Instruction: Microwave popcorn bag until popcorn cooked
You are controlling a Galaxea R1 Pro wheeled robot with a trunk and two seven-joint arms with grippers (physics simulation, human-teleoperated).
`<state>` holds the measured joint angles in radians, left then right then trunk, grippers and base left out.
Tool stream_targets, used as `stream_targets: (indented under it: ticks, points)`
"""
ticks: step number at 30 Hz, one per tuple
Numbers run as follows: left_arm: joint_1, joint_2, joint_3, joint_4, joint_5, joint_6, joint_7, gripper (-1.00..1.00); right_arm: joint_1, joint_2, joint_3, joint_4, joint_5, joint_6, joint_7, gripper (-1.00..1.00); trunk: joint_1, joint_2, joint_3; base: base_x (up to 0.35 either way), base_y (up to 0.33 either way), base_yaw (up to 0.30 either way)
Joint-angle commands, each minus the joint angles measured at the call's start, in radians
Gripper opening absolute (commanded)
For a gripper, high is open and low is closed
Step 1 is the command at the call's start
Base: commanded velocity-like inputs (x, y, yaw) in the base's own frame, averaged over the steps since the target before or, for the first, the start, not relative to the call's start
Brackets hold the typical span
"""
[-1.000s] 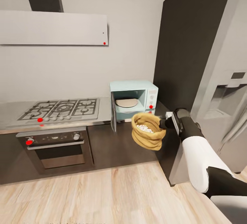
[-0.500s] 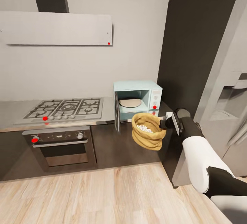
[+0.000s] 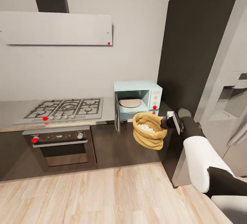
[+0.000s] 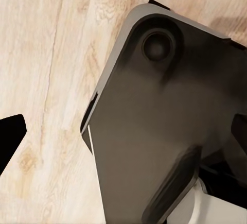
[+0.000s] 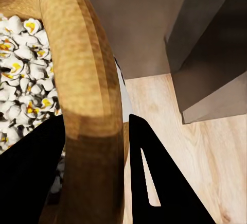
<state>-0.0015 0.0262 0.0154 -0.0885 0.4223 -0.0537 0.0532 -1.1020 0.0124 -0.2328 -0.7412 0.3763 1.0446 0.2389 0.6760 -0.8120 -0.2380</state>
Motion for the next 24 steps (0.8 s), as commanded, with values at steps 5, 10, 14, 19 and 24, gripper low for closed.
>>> stream_targets:
  ticks: [5,10,14,19,24]
  points:
    - [0.0,0.0,0.0,0.0,-0.003,-0.002,0.002,1.0,0.0,0.008,-0.005,0.003,0.012,0.003,0.003,-1.0,0.0,-0.001,-0.001,0.0,0.0,0.0]
    - [-0.001,0.0,0.0,0.0,-0.003,-0.002,0.002,1.0,-0.015,0.007,0.002,0.031,0.011,0.003,0.0,-1.0,0.0,-0.001,-0.001,0.0,0.0,0.0]
    - [0.0,0.0,0.0,0.0,-0.004,-0.002,0.002,1.0,-0.082,0.007,0.009,0.105,0.012,0.003,-0.001,-1.0,0.0,-0.001,-0.001,0.0,0.0,0.0]
    - [0.0,0.0,-0.001,-0.001,-0.008,-0.002,0.002,1.0,-0.174,0.008,0.014,0.179,0.013,0.003,-0.002,-1.0,0.0,-0.001,-0.001,0.0,0.0,0.0]
    - [0.0,0.0,-0.001,0.0,-0.008,-0.002,0.002,1.0,-0.23,0.008,0.015,0.261,0.015,0.003,-0.003,-1.0,0.0,-0.001,-0.001,0.0,0.0,0.0]
